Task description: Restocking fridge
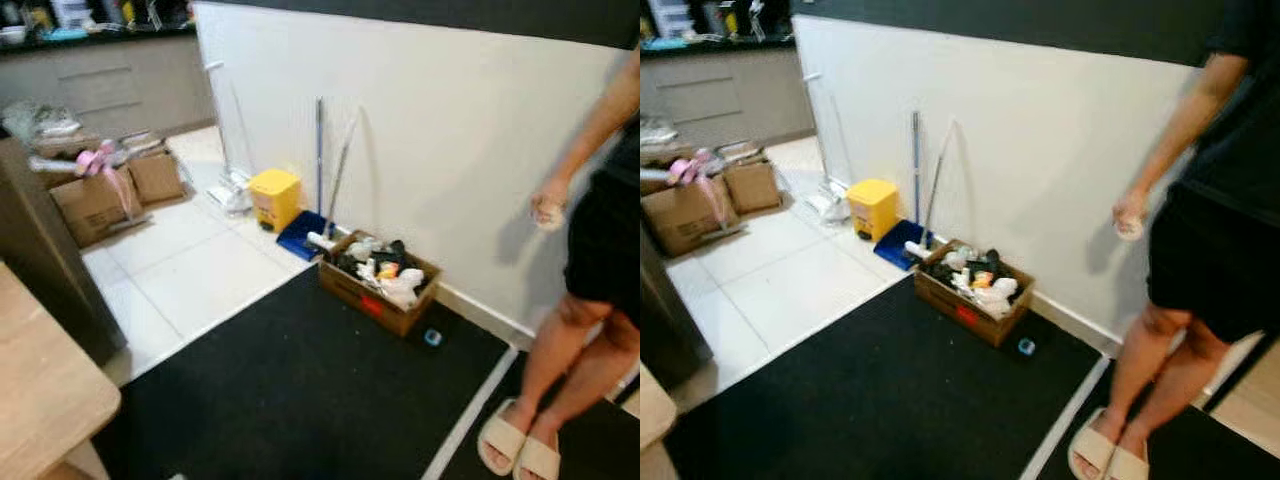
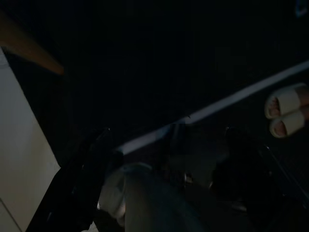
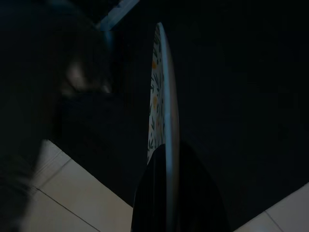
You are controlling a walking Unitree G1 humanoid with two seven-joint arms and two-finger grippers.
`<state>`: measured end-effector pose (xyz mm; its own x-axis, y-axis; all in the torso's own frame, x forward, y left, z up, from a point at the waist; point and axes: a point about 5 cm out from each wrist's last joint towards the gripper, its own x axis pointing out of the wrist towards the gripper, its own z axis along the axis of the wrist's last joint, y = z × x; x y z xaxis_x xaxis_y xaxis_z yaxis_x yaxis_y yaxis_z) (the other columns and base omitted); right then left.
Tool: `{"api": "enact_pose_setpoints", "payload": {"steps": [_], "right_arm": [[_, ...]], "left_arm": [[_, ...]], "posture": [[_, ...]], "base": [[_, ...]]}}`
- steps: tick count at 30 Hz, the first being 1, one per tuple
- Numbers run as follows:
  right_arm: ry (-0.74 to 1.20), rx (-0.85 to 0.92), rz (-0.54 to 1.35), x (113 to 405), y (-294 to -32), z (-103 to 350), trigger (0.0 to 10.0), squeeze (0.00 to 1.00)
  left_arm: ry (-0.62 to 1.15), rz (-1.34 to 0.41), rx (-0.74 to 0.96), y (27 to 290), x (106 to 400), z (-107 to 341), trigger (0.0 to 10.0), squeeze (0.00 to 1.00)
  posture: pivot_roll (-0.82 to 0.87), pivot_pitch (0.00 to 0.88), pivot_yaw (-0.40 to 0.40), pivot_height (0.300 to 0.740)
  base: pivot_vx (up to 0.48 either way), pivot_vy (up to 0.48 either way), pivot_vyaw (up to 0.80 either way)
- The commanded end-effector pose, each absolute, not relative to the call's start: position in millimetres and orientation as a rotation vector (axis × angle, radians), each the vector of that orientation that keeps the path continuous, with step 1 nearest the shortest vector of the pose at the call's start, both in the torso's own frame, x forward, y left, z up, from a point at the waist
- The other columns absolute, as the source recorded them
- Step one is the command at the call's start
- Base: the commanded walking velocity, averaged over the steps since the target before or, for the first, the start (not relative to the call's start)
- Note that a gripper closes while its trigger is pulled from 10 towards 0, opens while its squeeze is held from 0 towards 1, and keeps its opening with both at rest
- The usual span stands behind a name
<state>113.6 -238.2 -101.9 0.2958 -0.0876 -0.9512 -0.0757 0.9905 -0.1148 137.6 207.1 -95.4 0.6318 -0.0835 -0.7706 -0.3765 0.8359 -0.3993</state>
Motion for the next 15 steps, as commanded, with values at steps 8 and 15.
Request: {"api": "enact_pose_setpoints", "payload": {"steps": [8, 15], "right_arm": [[1.278, -0.174, 0.013, 113.7, -238.9, -101.7, 10.0, 0.0], [1.277, -0.174, 0.012, 113.6, -240.3, -101.3, 10.0, 0.0]], "left_arm": [[0.882, 0.146, -0.565, 203.2, 142.0, -94.4, 10.0, 0.0], [0.881, 0.144, -0.561, 203.9, 142.9, -93.9, 10.0, 0.0]], "posture": [[-0.05, 0.0, 0.018, 0.74], [-0.05, 0.0, 0.019, 0.74]], "base": [[0.333, 0.0, -0.35], [0.331, 0.0, -0.77]]}}
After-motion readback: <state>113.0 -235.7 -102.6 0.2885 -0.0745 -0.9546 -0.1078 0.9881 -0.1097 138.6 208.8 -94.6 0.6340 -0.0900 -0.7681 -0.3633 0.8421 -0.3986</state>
